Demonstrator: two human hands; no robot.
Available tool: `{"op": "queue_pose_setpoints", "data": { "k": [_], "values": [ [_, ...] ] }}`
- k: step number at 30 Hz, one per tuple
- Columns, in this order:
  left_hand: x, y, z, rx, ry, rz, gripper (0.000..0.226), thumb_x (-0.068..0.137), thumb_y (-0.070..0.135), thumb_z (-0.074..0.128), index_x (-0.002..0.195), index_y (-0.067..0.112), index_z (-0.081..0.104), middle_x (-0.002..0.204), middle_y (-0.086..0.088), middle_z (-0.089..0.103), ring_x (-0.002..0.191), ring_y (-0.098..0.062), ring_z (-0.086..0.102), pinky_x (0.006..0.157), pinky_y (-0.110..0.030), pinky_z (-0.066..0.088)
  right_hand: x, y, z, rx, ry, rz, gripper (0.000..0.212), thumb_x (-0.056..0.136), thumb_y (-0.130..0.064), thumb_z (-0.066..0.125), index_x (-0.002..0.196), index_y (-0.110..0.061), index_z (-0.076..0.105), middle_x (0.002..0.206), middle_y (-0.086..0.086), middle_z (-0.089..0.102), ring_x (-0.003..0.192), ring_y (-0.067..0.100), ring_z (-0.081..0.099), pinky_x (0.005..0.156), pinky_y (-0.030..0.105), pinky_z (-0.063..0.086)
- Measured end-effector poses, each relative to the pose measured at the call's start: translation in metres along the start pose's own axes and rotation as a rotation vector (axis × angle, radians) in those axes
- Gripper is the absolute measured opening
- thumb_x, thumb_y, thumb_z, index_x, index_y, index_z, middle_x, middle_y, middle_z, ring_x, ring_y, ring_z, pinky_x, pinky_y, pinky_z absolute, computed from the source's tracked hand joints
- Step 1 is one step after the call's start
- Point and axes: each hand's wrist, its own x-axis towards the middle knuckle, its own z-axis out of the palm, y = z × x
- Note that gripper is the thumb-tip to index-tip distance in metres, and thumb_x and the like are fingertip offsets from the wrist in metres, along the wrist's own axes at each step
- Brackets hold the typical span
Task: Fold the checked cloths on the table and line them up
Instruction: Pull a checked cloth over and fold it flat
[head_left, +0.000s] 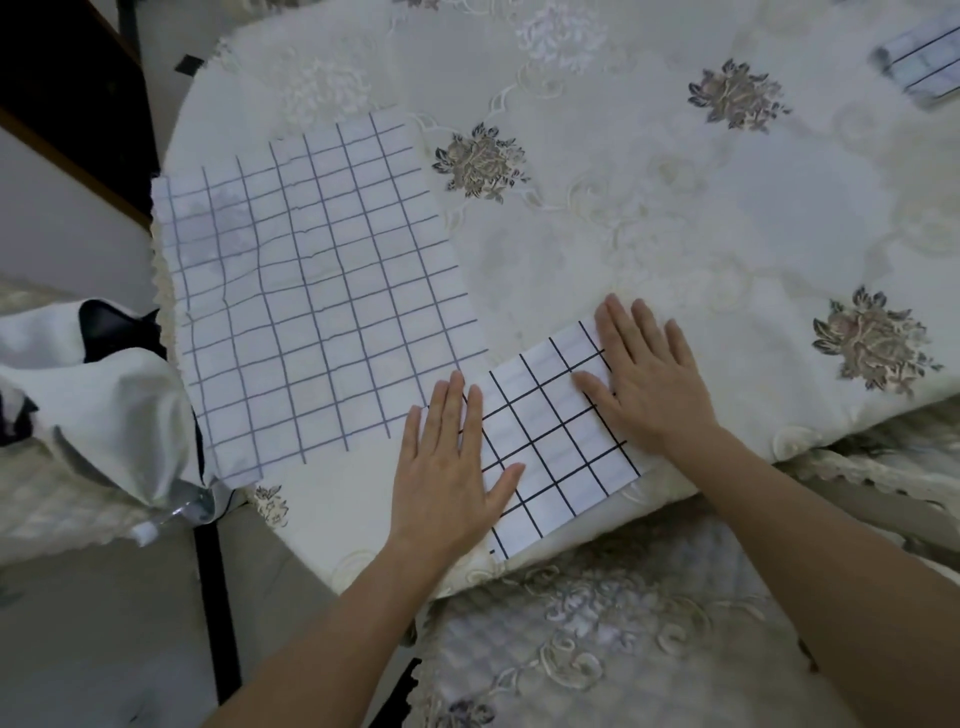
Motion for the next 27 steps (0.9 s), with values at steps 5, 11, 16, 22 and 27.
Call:
{"op": "queue_pose_setpoints", "data": {
  "k": [5, 11, 16, 22, 27],
  "values": [
    [0.022, -0.001, -0.027, -0.058, 0.056, 0.067, 0.073, 0.095, 0.062, 0.034, 0.15, 0.014, 0.037, 0.16, -0.011, 0.029, 0.148, -0.029, 0.026, 0.12, -0.059, 0.014, -0.027, 0.008, -0.024, 0.16, 0.131, 0.223, 0.064, 0.101, -0.05, 0.036, 0.149, -0.008, 0.036, 0.152, 0.019, 0.037, 0.136, 0.04, 0.04, 0.108, 0.055, 0.036],
    [0.12, 0.032, -0.055, -0.098, 0.109, 0.674, 0.029, 0.08, 0.011, 0.071, 0.109, 0.01, 0.069, 0.119, -0.011, 0.066, 0.111, -0.034, 0.062, 0.096, -0.051, 0.049, -0.07, 0.004, -0.037, 0.38, 0.112, 0.459, 0.03, 0.095, -0.029, 0.053, 0.12, -0.013, 0.058, 0.113, 0.01, 0.055, 0.098, 0.033, 0.057, 0.08, 0.043, 0.049],
    [0.173, 0.068, -0.07, 0.035, -0.036, 1.023, 0.03, 0.081, 0.004, 0.072, 0.11, 0.01, 0.07, 0.113, -0.012, 0.066, 0.098, -0.035, 0.062, 0.075, -0.043, 0.052, -0.08, -0.003, -0.033, 0.491, 0.065, 0.536, 0.032, 0.094, -0.036, 0.059, 0.119, -0.017, 0.056, 0.115, 0.007, 0.053, 0.101, 0.029, 0.057, 0.084, 0.044, 0.05],
    [0.195, 0.082, -0.068, 0.194, -0.139, 1.151, 0.03, 0.087, 0.015, 0.066, 0.117, 0.014, 0.064, 0.112, -0.009, 0.06, 0.09, -0.03, 0.057, 0.071, -0.039, 0.044, -0.073, -0.004, -0.033, 0.553, 0.028, 0.613, 0.033, 0.091, -0.04, 0.065, 0.112, -0.018, 0.052, 0.108, 0.006, 0.056, 0.103, 0.028, 0.055, 0.083, 0.041, 0.048],
    [0.201, 0.089, -0.071, 0.215, -0.218, 1.155, 0.029, 0.084, 0.017, 0.063, 0.112, 0.012, 0.059, 0.106, -0.008, 0.057, 0.094, -0.028, 0.052, 0.069, -0.039, 0.043, -0.066, 0.003, -0.033, 0.618, -0.034, 0.65, 0.034, 0.09, -0.041, 0.066, 0.108, -0.018, 0.05, 0.103, 0.005, 0.063, 0.101, 0.029, 0.057, 0.083, 0.04, 0.049]
  ]
}}
